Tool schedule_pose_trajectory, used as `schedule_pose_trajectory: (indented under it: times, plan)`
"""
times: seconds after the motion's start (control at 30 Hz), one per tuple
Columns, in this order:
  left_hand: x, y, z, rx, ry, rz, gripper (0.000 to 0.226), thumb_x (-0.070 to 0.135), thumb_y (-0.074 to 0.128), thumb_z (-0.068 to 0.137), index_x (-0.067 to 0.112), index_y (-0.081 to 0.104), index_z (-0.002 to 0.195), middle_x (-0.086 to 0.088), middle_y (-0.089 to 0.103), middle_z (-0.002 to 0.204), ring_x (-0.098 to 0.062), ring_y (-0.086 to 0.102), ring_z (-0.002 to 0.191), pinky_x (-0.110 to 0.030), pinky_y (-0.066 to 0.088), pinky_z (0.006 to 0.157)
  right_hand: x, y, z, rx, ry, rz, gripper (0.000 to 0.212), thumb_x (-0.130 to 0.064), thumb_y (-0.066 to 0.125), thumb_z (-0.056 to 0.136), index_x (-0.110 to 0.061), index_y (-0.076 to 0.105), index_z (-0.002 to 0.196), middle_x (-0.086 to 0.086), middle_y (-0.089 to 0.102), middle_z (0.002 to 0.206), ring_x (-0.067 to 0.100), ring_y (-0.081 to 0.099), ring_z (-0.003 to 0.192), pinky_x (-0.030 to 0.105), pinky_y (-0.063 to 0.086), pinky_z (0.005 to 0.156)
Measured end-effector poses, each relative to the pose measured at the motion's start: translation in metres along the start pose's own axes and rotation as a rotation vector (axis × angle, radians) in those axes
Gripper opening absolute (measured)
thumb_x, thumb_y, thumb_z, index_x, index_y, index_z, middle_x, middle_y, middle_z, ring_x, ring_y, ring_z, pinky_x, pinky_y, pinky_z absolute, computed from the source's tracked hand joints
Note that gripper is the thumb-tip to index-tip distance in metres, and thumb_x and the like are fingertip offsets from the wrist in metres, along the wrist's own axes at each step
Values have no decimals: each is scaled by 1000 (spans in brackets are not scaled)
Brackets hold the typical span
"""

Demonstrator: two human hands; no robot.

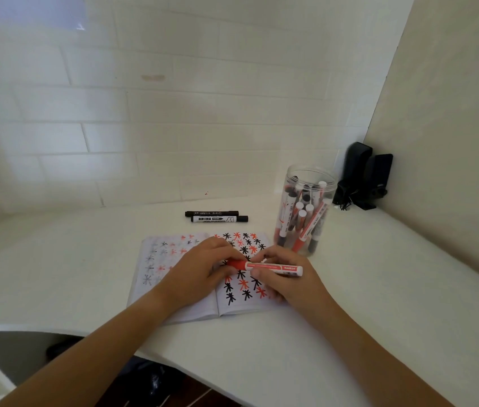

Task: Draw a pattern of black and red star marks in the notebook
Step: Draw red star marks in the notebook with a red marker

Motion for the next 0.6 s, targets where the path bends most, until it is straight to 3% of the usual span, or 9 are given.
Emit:
schedule_pose_trajectory:
  times: [0.13, 0.2, 0.37, 0.5, 0.6]
  plan:
    - [-1, 0, 0, 9, -38, 19, 19, 29, 64, 97, 29, 67, 116, 17, 59, 104, -1, 50, 102, -11, 37, 87, -2, -4, 2, 33, 99, 300, 27, -36, 61, 100, -13, 73, 109, 19, 75, 90, 34, 69, 68, 35, 55, 57]
    - [-1, 0, 0, 14, -54, 23, 19, 31, 63, 97, 28, 67, 116, 17, 59, 102, -2, 50, 100, -13, 38, 85, 0, -9, 4, 107, 134, 327, 22, -26, 58, 105, -7, 69, 110, 21, 75, 92, 35, 70, 68, 34, 56, 54]
    - [-1, -1, 0, 31, -82, 20, 12, 28, 66, 95, 31, 68, 106, 23, 57, 97, -1, 52, 96, -12, 39, 81, 6, -18, 5, 104, 88, 155, 6, -7, 68, 97, -6, 73, 102, 15, 75, 82, 29, 71, 63, 32, 57, 55]
    - [-1, -1, -1, 60, -79, 33, 11, 20, 66, 95, 26, 71, 102, 22, 56, 92, 1, 53, 90, -10, 39, 78, 14, -13, 4, 35, 34, -159, 4, -10, 67, 98, -14, 67, 98, 9, 75, 73, 23, 71, 63, 39, 62, 64]
    - [-2, 1, -2, 60, -59, 48, 13, 16, 64, 95, 22, 73, 102, 17, 59, 92, 0, 53, 87, -13, 41, 78, 13, -7, 3, 89, -66, -365, 10, -19, 73, 95, -19, 63, 93, -1, 70, 72, 6, 61, 60, 21, 51, 60]
Point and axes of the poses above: each hand's wrist, its own z-axis towards the middle knuckle, its own y-axis out of the palm, x = y × z, the point moved 2 cm from there along z, towards the middle knuckle
